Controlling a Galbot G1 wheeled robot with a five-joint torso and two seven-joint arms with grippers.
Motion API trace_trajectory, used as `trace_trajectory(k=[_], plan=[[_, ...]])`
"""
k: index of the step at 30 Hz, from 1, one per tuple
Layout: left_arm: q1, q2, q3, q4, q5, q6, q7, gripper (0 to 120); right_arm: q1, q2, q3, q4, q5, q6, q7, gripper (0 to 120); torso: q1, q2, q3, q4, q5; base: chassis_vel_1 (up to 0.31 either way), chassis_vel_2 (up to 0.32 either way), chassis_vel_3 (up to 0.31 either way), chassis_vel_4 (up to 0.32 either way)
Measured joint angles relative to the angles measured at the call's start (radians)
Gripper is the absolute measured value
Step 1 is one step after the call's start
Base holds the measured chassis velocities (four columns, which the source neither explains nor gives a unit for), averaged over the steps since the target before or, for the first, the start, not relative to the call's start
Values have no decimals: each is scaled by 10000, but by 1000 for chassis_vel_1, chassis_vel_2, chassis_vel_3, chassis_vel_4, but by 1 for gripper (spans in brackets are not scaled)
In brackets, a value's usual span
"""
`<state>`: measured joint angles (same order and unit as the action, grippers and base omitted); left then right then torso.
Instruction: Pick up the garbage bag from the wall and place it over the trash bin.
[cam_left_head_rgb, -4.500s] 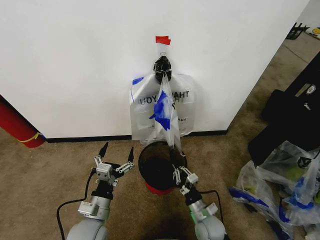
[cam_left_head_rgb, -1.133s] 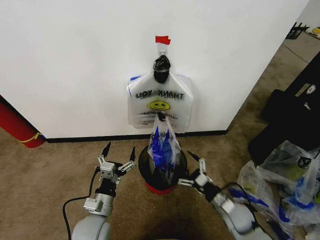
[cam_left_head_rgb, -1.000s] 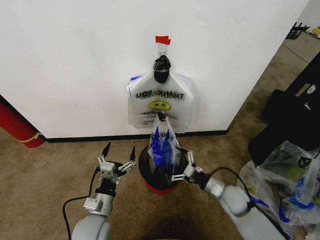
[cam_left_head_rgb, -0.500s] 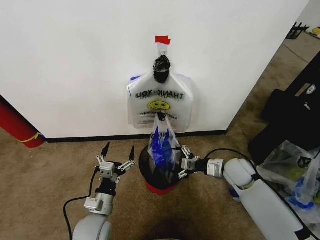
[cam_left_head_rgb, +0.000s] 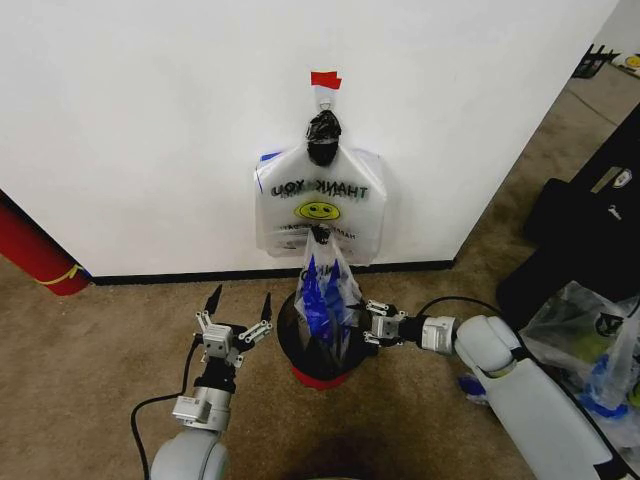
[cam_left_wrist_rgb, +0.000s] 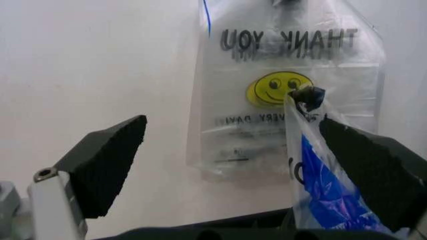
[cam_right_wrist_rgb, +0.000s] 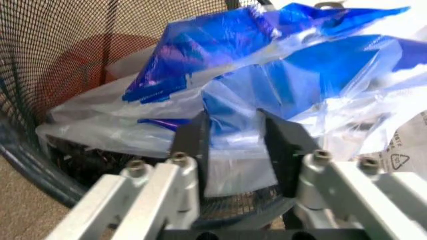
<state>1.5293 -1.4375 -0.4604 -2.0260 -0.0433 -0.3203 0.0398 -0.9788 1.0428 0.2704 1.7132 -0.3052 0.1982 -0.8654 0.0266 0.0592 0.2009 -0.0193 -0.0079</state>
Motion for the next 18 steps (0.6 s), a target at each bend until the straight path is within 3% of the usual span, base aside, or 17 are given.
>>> trace_trajectory(k=[7, 13, 18], plan=[[45, 20, -12, -19, 15, -5, -5, 100, -46, -12, 107, 50, -32, 40, 27, 0, 0, 0, 0, 0, 0, 0, 0, 0, 0], [49, 87, -23, -15, 10, -16, -18, 100, -36, 22, 168, 78, 29, 52, 296, 0, 0, 0, 0, 0, -1, 0, 0, 0, 0], [-18, 300, 59, 72, 22, -57, -29, 100, -295, 140, 193, 244, 1448, 153, 2559, 0, 0, 0, 0, 2, 0, 0, 0, 0, 0]])
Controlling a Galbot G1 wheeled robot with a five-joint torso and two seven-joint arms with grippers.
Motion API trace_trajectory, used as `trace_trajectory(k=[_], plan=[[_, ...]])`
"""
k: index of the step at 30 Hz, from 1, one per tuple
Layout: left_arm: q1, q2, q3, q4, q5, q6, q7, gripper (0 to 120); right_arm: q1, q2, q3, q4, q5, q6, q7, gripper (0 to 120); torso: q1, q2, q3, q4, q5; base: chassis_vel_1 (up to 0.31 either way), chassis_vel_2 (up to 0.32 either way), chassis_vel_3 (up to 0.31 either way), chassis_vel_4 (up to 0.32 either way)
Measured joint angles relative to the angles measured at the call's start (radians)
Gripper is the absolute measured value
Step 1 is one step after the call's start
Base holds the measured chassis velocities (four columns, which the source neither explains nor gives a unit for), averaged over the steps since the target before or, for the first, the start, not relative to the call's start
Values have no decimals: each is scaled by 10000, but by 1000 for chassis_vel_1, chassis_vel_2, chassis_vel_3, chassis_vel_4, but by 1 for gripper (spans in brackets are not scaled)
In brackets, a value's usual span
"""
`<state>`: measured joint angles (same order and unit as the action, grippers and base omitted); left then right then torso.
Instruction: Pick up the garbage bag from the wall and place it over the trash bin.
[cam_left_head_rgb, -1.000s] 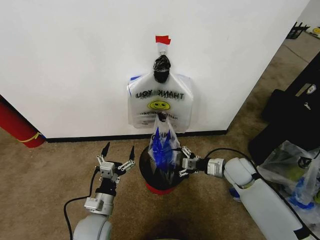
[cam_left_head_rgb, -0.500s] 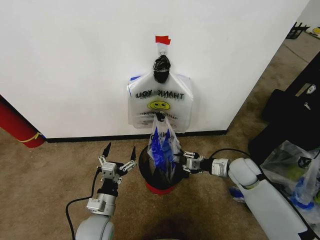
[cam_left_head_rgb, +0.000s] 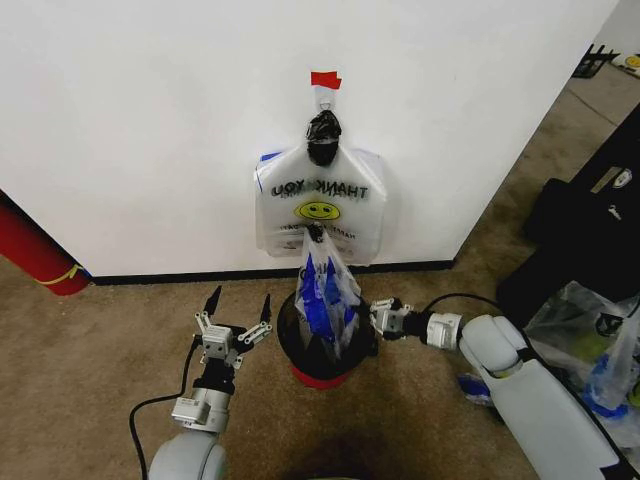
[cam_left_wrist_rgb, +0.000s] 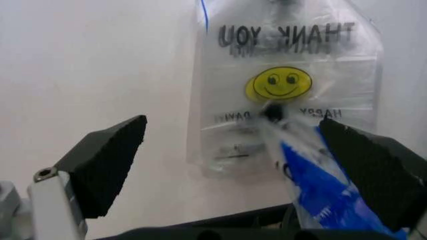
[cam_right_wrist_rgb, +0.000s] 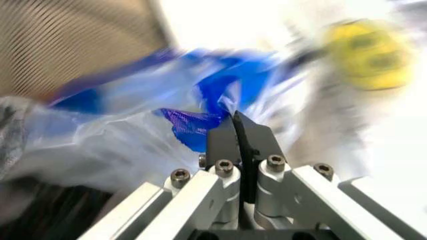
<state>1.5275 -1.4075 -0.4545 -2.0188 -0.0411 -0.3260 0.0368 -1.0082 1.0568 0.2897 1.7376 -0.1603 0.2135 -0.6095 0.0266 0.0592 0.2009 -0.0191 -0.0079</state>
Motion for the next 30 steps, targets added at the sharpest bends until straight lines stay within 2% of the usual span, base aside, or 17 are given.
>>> trace_trajectory(k=[2, 3, 4, 5, 7, 9, 10, 12, 15, 16, 19, 21, 24, 30], plan=[[-67, 113, 115, -7, -21, 11, 0, 100, -278, 76, -22, 179, 618, -4, 1257, 0, 0, 0, 0, -1, -2, 0, 0, 0, 0], [-67, 113, 115, -7, -21, 11, 0, 100, -278, 76, -22, 179, 618, -4, 1257, 0, 0, 0, 0, -1, -2, 0, 0, 0, 0], [-103, 215, 238, -46, -95, 60, 4, 100, -499, 141, -11, 336, 975, -2, 2046, 0, 0, 0, 0, 0, -1, 0, 0, 0, 0], [-134, 374, 477, -142, -262, 197, 31, 100, -858, 279, 97, 597, 1318, 35, 2874, 0, 0, 0, 0, 0, 0, 0, 0, 0, 0], [-162, 646, 983, -296, -623, 471, 146, 100, -1659, 573, 504, 996, 1594, 313, 3565, 0, 0, 0, -1, -2, -1, 0, 0, 0, 0], [-269, 936, 1606, -438, -1232, 957, 222, 100, -2511, 846, 978, 1279, 1708, 799, 3672, 0, -1, 0, -1, -3, 0, 0, 0, 0, 0], [-269, 936, 1606, -438, -1232, 957, 222, 100, -2511, 846, 978, 1279, 1708, 799, 3672, 0, -1, 0, -1, -3, 0, 0, 0, 0, 0], [-503, 1285, 2363, -618, -2067, 1724, 113, 100, -3290, 1055, 1372, 1373, 1604, 1426, 3606, 0, 0, 1, -1, -4, -1, 0, 0, 0, 0], [-942, 1758, 3375, -986, -3430, 3533, -707, 100, -3945, 1191, 1561, 1174, 1308, 2428, 3434, 0, -1, 0, -1, -6, -1, 0, 0, 0, 0], [-942, 1758, 3375, -986, -3430, 3533, -707, 100, -3945, 1191, 1561, 1174, 1308, 2428, 3434, 0, -1, 0, -1, -6, -1, 0, 0, 0, 0], [-1723, 2058, 3727, -1151, -4640, 5654, -1355, 100, -4284, 1228, 1671, 1079, 1117, 2994, 3249, 0, 0, 0, -1, 2, -2, 0, 0, 0, 0], [-2229, 2177, 3819, -899, -4882, 6159, -1518, 100, -4421, 1237, 1767, 1101, 1036, 3147, 3172, 0, -1, 1, -1, -2, -1, 0, 0, 0, 0], [-2704, 2320, 3904, -640, -5077, 6486, -1685, 100, -4576, 1237, 1851, 1155, 904, 3298, 3101, 0, 0, 0, 0, -2, -2, 0, 0, 0, 0], [-3668, 2377, 4086, -257, -5506, 7385, -2727, 100, -4860, 1288, 1971, 1250, 508, 3582, 2993, 0, 0, 0, 0, -2, -1, 0, 0, 0, 0]])
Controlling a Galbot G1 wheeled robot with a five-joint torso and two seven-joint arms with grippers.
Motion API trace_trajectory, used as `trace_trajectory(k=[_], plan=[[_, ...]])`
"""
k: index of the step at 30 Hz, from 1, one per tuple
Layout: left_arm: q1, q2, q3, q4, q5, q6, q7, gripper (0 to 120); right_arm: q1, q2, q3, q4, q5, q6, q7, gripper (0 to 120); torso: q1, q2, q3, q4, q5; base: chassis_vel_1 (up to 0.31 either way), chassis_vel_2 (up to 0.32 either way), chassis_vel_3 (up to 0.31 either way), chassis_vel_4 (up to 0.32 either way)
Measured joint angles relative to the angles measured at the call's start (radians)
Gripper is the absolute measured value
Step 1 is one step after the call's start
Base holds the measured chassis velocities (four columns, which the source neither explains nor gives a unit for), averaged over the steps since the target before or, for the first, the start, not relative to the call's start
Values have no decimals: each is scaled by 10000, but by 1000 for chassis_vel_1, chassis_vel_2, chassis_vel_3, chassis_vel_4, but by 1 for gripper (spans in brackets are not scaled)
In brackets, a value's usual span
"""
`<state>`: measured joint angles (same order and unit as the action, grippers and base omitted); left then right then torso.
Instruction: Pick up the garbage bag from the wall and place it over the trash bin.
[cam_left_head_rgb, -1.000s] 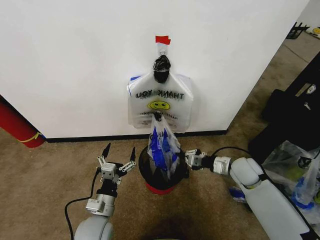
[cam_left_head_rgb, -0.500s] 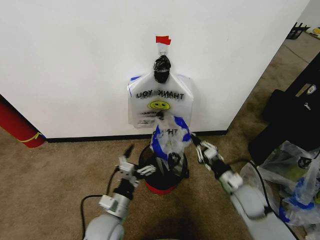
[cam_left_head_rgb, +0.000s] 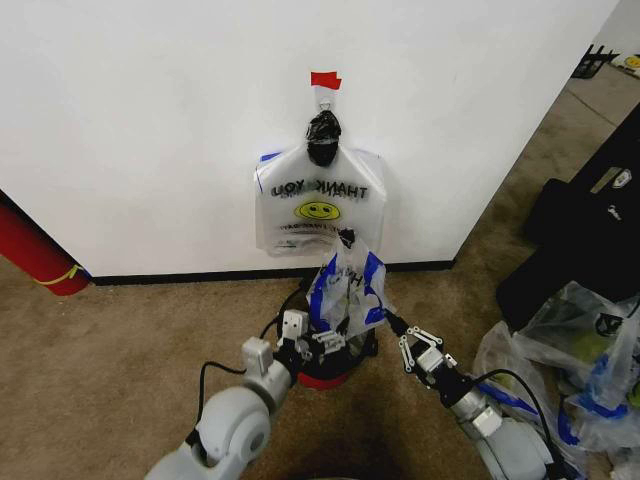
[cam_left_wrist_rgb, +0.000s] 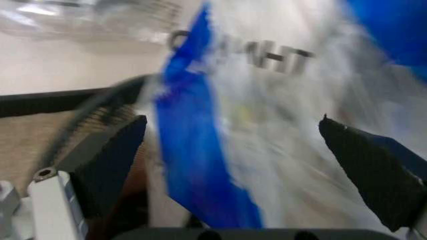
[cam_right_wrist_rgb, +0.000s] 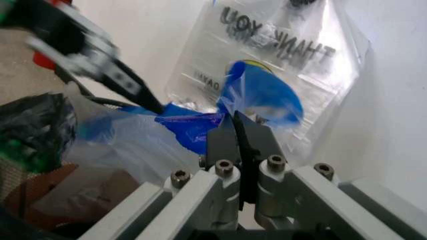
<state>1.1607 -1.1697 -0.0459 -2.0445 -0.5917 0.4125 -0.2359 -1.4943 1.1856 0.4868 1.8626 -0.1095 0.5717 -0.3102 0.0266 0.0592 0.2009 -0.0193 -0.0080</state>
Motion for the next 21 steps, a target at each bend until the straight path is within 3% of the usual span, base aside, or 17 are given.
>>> trace_trajectory(k=[3, 7, 13, 21], plan=[[-409, -58, 33, 223, -204, 625, -717, 100, -95, 52, 3, 108, -181, 92, -30, 0, 0, 0, 1, -1, 0, 0, 0, 0, 0], [-459, -27, -21, 290, -238, 974, -927, 97, -121, 84, -14, 196, -260, 104, -43, 0, 0, 0, 0, 0, 0, 0, 0, 0, 0], [-256, -8, -222, 130, -437, 1319, -1068, 69, -116, 145, -64, 349, -370, 106, -61, 0, 0, 0, 0, 1, 0, 0, 0, 0, 0], [-154, -30, -250, 103, -548, 1398, -1300, 44, -164, 142, -71, 465, -412, 108, -74, 0, 0, 0, 0, 1, 0, 0, 0, 0, 0]])
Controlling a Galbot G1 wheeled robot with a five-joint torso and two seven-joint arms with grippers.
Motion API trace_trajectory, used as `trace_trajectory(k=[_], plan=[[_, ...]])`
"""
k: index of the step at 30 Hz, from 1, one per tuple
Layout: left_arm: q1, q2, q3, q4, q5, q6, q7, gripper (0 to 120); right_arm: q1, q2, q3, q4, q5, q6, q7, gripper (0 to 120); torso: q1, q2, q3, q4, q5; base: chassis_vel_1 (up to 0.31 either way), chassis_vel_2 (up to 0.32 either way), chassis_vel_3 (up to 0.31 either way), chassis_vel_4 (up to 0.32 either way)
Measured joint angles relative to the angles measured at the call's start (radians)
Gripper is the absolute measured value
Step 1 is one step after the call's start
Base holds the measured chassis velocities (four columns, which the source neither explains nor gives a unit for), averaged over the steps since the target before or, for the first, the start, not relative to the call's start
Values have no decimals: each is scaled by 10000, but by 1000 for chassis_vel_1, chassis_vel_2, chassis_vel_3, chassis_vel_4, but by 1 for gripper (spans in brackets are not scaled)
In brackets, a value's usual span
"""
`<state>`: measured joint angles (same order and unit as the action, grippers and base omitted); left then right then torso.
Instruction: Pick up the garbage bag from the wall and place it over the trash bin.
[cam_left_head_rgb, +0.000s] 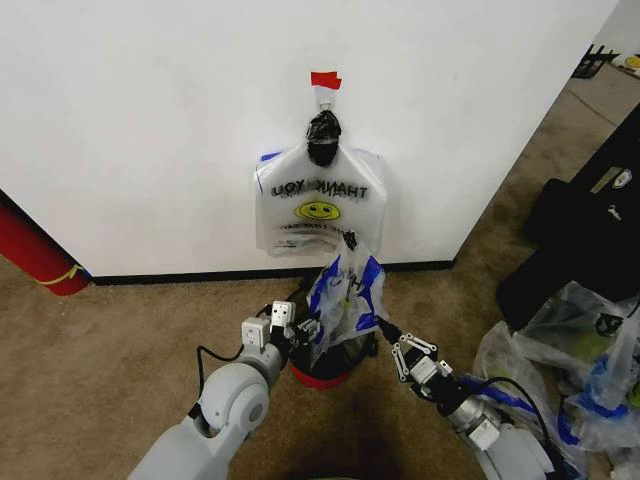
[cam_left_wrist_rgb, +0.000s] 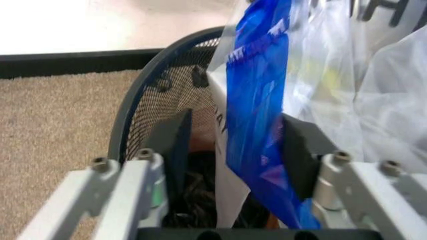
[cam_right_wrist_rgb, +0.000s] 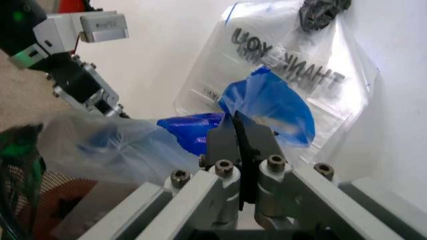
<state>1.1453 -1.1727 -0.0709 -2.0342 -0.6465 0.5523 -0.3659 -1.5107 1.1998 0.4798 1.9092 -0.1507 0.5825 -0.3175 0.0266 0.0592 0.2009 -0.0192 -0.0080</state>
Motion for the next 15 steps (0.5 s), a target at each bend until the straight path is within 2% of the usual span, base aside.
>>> trace_trajectory(k=[4, 6, 11, 15], plan=[[108, -59, -58, -2, -7, -49, -70, 26, -50, 9, -6, 43, -29, 41, 14, 0, 0, 0, 0, 0, 0, 0, 0, 0, 0], [153, -75, -77, -11, 26, -143, -75, 22, -69, 17, -9, 54, -32, 64, 27, 0, 0, 0, 0, -1, 0, 0, 0, 0, 0], [506, -101, -308, -233, 345, -1021, -71, 0, -113, 56, -9, 91, -14, 202, 270, 0, 0, 0, 0, -1, -1, 0, 0, 0, 0], [756, -60, -642, -587, 455, -1568, -64, 0, -60, 101, 5, 66, 172, 298, 505, 0, 0, 0, 0, -1, 0, 0, 0, 0, 0]])
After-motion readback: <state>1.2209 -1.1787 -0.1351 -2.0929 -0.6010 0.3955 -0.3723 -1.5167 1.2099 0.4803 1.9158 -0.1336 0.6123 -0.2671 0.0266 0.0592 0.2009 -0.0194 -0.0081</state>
